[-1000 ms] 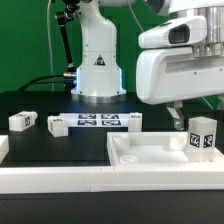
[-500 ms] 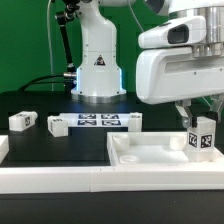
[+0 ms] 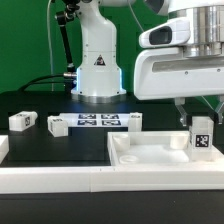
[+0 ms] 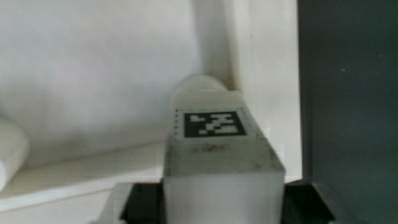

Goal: Assemble square table

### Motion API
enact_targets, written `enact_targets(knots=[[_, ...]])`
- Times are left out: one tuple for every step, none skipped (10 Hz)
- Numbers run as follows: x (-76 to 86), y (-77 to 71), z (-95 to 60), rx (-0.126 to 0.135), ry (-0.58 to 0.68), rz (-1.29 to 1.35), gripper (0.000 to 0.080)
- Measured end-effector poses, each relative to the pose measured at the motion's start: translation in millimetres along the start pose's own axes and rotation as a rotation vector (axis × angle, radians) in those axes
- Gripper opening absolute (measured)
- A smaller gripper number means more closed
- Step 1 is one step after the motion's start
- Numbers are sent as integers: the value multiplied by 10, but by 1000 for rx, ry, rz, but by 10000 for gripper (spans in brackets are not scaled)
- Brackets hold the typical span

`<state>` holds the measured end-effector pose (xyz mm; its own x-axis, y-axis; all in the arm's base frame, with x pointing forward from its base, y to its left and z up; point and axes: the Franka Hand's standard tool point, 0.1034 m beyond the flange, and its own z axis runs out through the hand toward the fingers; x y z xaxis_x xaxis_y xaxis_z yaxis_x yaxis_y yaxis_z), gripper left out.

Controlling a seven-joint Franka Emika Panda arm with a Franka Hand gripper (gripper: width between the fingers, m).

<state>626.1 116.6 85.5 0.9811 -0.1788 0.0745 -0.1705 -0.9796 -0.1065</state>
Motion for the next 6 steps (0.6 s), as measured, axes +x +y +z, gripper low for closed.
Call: enact_targets(knots=[[-2, -3, 1, 0, 0, 85, 288], [-3, -6, 0, 0, 0, 144, 288], [-3, 6, 2, -1, -1, 229, 288], [3, 56, 7, -6, 0, 293, 291], [11, 91, 5, -11, 0, 362, 292], [16, 120, 3, -15, 1, 406, 292]])
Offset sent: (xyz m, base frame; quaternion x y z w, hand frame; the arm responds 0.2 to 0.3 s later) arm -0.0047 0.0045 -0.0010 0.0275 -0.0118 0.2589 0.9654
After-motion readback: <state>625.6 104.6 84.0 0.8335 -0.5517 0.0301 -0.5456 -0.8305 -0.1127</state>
